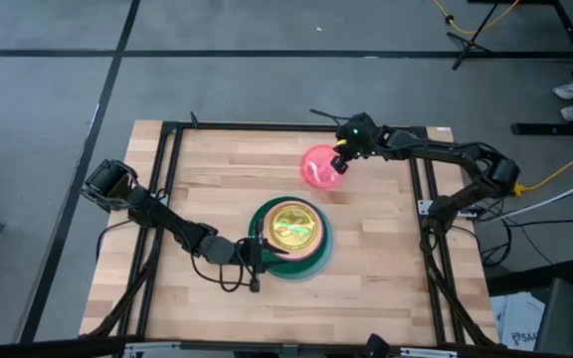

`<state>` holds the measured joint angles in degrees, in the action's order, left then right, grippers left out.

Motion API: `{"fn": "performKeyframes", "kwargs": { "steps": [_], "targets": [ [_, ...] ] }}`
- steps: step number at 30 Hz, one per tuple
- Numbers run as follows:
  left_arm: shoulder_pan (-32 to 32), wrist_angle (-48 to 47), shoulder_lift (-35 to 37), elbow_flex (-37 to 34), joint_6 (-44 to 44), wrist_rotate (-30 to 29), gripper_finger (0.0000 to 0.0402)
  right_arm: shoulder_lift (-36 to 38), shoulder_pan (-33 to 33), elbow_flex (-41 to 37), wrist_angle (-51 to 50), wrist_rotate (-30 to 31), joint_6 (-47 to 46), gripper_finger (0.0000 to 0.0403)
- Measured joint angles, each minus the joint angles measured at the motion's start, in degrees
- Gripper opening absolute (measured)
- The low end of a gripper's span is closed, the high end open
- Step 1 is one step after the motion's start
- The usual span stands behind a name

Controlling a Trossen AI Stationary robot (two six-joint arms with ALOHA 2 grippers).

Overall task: Stack plastic plates
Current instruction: Stack the transparent pink plate on top of the transparent green plate

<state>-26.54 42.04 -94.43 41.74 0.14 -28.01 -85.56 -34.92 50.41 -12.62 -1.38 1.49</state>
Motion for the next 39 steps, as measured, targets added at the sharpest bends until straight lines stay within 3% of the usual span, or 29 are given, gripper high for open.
{"fn": "performKeyframes", "kwargs": {
  "steps": [15,31,39],
  "targets": [
    [0.0,0.0,0.0,0.0,-0.9,0.6,0.0086,2.9,0.7,0.0,0.1,-10.6,-2.8,0.0000],
    [0.0,0.0,0.0,0.0,-1.1,0.6,0.0086,2.9,15.7,0.1,3.2,-10.6,-4.4,0.0000],
    [0.0,0.0,0.0,0.0,-1.1,0.6,0.0086,2.3,22.3,0.1,3.5,-6.5,-4.9,0.0000]
  ]
}}
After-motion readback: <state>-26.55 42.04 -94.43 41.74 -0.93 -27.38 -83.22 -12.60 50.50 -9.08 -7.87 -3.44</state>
